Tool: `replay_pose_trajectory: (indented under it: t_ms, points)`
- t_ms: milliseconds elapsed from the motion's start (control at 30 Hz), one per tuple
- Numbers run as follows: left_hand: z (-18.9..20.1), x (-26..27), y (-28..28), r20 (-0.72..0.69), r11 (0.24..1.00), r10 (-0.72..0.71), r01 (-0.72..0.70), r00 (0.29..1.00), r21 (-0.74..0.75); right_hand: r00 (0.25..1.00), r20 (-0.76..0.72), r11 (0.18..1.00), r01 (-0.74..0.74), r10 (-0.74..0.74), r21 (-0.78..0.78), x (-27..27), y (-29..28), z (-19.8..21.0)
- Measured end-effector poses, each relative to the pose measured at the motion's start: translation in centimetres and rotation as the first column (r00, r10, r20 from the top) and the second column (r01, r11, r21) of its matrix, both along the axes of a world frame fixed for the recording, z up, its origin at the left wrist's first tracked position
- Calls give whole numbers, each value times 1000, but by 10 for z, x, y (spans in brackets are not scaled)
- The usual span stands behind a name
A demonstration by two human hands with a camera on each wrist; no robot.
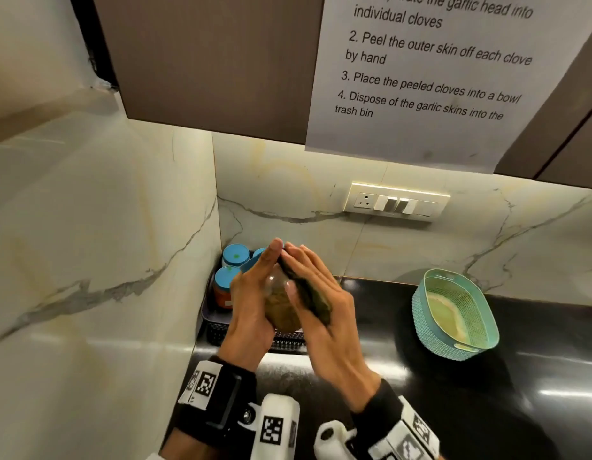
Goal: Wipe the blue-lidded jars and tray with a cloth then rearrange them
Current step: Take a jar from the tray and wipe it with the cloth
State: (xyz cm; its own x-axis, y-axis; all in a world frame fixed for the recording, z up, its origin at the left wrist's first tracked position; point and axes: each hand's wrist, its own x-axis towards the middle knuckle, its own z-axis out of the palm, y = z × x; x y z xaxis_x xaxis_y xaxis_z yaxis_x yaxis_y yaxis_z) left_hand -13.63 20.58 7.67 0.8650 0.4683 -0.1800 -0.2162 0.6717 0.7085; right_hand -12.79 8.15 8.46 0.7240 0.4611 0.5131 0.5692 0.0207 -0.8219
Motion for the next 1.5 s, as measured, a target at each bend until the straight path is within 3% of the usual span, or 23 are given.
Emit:
replay_pose_trajectory:
  t_ms: [67, 133, 167, 233, 367, 467, 567, 700, 800, 900, 1000, 1067, 1100, 1200, 1233, 1267, 1333, 1433, 1467, 1500]
  points:
    - [0, -3, -5, -9, 1000, 1, -1, 1000, 9, 998, -38, 999, -42, 42, 1, 10, 0, -2]
    - [4, -5, -14, -4, 999, 15, -15, 1000, 40, 940, -327, 992, -69, 102, 109, 27, 2, 13]
    - [7, -4, -15, -6, 999, 25, -25, 1000, 45, 919, -383, 992, -45, 88, 118, 32, 3, 20]
    - [11, 1, -11, -3, 1000, 20, -20, 1000, 5, 952, -306, 996, -1, 27, 85, 25, 5, 21]
    - [10, 0, -6, -61, 1000, 19, -19, 998, 11, 995, 81, 998, 55, -51, -41, 1, 1, -12]
    - [12, -1, -16, -68, 999, 10, -7, 998, 43, 993, 115, 995, 32, -21, -97, 21, -2, -17]
    - [16, -5, -22, -96, 997, 31, -24, 995, 73, 993, -83, 996, -81, 78, -25, 36, -10, -10]
    - [14, -7, -7, -91, 969, -129, 145, 988, 201, 919, -366, 987, -114, 147, 110, 47, -32, 12]
    - [19, -1, -4, -81, 967, -157, 170, 984, 192, 872, -441, 976, -163, 211, 144, 44, -32, 20]
    - [21, 1, -8, 30, 983, -161, 158, 987, 89, 926, -331, 971, -116, 182, 210, 25, -18, 18]
    - [15, -3, -5, 94, 981, -191, 193, 977, -14, 997, -56, 987, -41, 50, 154, 14, -11, 5]
    - [14, -4, -3, 51, 988, -152, 151, 987, 24, 997, 73, 993, -31, 23, 113, 17, -11, 3]
    - [12, -3, -5, 19, 992, -110, 109, 994, 60, 998, 40, 992, -62, 58, 113, 21, -11, 6]
    - [12, -2, -11, -27, 992, -64, 66, 998, 105, 926, -333, 976, -125, 179, 179, 30, -7, 22]
    - [13, -2, -10, -20, 993, -58, 60, 998, 98, 919, -354, 978, -114, 170, 174, 28, -5, 26]
    - [14, -1, -8, -11, 995, -45, 46, 999, 88, 940, -311, 984, -95, 138, 150, 24, -4, 26]
    - [15, -3, -3, 6, 997, -64, 63, 998, 47, 995, -81, 996, -53, 59, 75, 13, -2, 16]
    - [14, -8, -3, 14, 993, -113, 113, 993, -16, 980, 200, 999, 24, -18, -26, 12, -5, -2]
    - [14, -8, -6, -12, 994, -113, 113, 994, 3, 984, 180, 1000, -7, 10, -15, 17, -5, -2]
    - [14, -7, -10, -39, 995, -97, 98, 995, 30, 997, 55, 998, -61, 60, 28, 22, -4, 1]
